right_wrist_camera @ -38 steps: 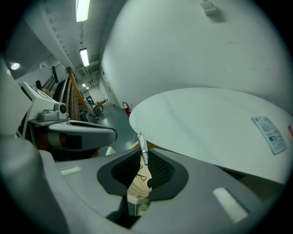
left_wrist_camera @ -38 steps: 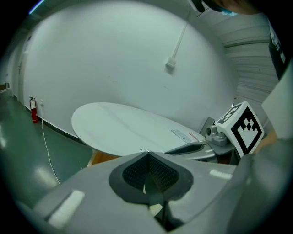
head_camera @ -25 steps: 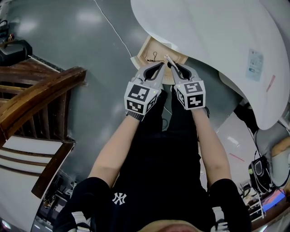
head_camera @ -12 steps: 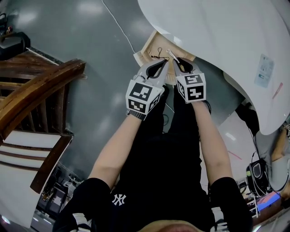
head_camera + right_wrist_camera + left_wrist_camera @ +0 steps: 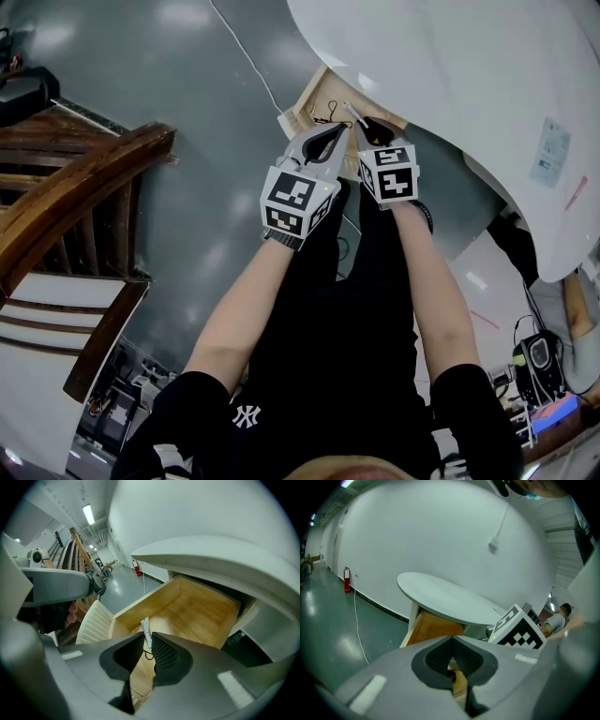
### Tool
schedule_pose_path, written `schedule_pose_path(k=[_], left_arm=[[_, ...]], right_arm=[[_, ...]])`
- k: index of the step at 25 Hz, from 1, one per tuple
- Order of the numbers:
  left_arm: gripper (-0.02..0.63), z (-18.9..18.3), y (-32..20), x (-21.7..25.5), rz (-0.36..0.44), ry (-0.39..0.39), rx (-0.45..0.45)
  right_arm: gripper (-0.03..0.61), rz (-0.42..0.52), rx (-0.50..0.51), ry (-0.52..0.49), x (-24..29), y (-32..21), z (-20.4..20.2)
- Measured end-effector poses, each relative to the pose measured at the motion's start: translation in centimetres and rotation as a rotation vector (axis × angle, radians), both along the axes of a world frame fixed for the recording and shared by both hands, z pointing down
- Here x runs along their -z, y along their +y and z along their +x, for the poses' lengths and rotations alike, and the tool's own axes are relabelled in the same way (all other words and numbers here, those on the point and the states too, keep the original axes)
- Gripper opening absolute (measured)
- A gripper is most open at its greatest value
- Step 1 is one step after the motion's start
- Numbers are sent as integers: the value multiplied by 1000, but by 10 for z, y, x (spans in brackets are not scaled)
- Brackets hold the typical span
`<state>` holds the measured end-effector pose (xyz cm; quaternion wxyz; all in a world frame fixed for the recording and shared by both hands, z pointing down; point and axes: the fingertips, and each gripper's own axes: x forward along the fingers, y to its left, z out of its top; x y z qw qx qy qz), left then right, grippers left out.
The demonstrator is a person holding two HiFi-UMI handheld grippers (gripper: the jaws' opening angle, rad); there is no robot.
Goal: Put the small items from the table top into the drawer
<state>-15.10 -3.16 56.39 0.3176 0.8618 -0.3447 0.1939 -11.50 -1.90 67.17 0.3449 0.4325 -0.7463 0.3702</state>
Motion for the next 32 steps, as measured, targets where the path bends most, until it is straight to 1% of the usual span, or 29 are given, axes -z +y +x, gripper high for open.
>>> schedule_pose_path(k=[4, 7, 10, 13, 15, 19, 23, 32], left_arm=[[0, -1, 0, -2, -4, -1, 2], [0, -2, 0, -3, -8, -6, 4], [0, -1, 1, -1, -6, -8, 1], [0, 0, 3, 3, 0, -11, -5], [0, 3, 3, 7, 6, -11, -10], [0, 14, -1, 21, 35, -2, -36], [0, 27, 7, 41, 44, 0, -52], [0, 72, 9, 86, 122, 25, -123]], right_arm=[[83, -13, 17, -8, -5, -3, -5], [117, -28, 20, -21, -7, -4, -7], [117, -27, 26, -15, -6, -4, -7], [101, -12, 36, -8, 2, -2, -6], [83, 9, 34, -13, 11, -3, -3], [69, 73, 9, -39, 40, -7, 7], [55, 107, -18, -74, 74, 2, 16], [44, 235, -111, -92, 143, 7, 59]])
